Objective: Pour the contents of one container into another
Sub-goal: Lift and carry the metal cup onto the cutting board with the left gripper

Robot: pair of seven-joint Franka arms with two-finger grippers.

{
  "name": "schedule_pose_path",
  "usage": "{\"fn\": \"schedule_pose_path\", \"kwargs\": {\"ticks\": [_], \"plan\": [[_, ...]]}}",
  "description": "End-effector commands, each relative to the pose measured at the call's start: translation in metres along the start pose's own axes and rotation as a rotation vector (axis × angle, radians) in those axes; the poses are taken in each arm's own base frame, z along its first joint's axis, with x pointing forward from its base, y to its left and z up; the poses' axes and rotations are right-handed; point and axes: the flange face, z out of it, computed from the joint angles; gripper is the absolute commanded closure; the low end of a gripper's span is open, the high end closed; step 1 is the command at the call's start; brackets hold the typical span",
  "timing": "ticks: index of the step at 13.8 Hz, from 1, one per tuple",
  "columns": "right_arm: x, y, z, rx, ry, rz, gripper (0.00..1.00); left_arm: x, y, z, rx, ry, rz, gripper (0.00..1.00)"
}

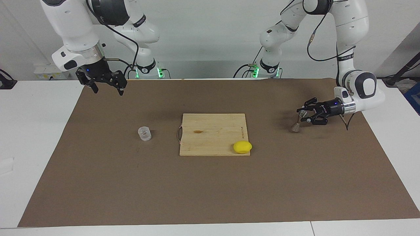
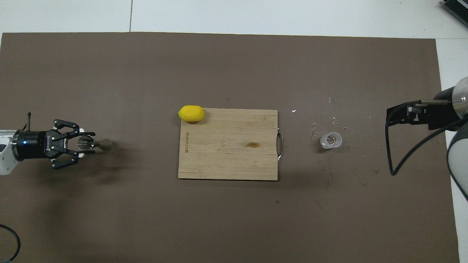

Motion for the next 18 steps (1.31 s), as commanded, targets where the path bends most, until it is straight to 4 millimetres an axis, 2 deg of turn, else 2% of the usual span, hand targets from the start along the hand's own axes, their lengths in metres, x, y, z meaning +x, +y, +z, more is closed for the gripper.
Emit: {"fn": "schedule_pose_path", "kwargs": {"ticks": [1, 5, 7, 9, 11, 18], "plan": [[-0.003, 0.003, -0.002, -0.012, -0.005, 0.017, 0.0, 0.037, -0.008, 0.03, -0.035, 0.017, -0.008, 0.77], [-0.003, 0.003, -0.002, -0.01, -0.005, 0.017, 0.0, 0.074, -0.004, 0.088, -0.113, 0.022, 0.006, 0.77], [-0.003, 0.003, -0.001, -0.012, -0.006, 0.017, 0.0, 0.096, 0.005, 0.107, -0.118, 0.015, -0.004, 0.76], [-0.003, 0.003, -0.001, -0.012, -0.006, 0.017, 0.0, 0.111, 0.018, 0.141, -0.093, 0.01, -0.011, 0.75], [-0.003, 0.003, -0.002, -0.012, -0.005, 0.017, 0.0, 0.113, 0.03, 0.185, -0.065, 0.032, -0.035, 0.75], [-0.003, 0.003, -0.001, -0.012, -0.006, 0.017, 0.0, 0.141, 0.045, 0.31, 0.079, 0.066, -0.08, 0.73]]}}
